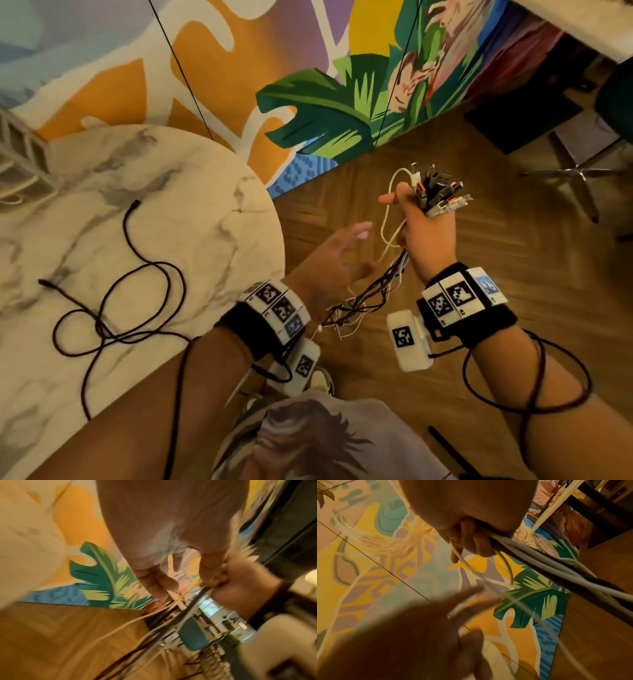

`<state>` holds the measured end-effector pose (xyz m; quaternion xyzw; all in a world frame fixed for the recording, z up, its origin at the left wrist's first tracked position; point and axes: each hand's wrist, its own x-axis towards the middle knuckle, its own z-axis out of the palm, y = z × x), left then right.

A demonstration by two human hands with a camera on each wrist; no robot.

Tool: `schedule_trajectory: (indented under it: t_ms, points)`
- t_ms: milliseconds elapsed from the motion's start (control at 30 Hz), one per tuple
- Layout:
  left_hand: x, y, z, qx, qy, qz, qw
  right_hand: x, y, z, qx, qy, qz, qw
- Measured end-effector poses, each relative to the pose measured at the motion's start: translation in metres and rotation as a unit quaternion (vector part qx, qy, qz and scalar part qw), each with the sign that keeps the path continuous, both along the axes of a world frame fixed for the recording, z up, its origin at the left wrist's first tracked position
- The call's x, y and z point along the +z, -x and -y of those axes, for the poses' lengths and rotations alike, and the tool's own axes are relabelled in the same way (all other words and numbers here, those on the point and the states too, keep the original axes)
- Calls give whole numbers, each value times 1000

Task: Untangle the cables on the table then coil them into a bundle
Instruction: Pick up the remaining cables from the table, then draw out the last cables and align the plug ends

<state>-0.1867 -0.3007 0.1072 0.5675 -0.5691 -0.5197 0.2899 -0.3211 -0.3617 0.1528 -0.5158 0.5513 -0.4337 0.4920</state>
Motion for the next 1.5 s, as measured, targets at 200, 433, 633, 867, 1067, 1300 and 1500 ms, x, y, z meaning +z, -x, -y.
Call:
schedule_trajectory:
  t_ms: [200, 433, 633, 867, 1067, 1300, 1500]
  points:
    - [15, -12, 19, 3, 40, 0, 999, 0, 5, 5, 20, -3, 4, 1000]
    - [-87, -53, -29, -93, -192, 294, 932, -2, 13, 11, -33, -3, 8, 999]
    - [-36, -14, -2, -67, -109, 230, 965, 5, 2, 5, 13, 11, 8, 1000]
    - [51, 18, 55, -90, 71, 9, 993, 38, -4, 20, 33, 76, 107, 991]
    - [-6, 11, 41, -159, 73, 156, 972, 50, 7, 22, 68, 71, 144, 985]
    - [-84, -87, 29, 23, 12, 405, 914, 36, 27, 25, 23, 68, 136, 988]
    - [-21, -120, 57, 275, 176, 405, 854, 24, 31, 29, -9, 57, 105, 993]
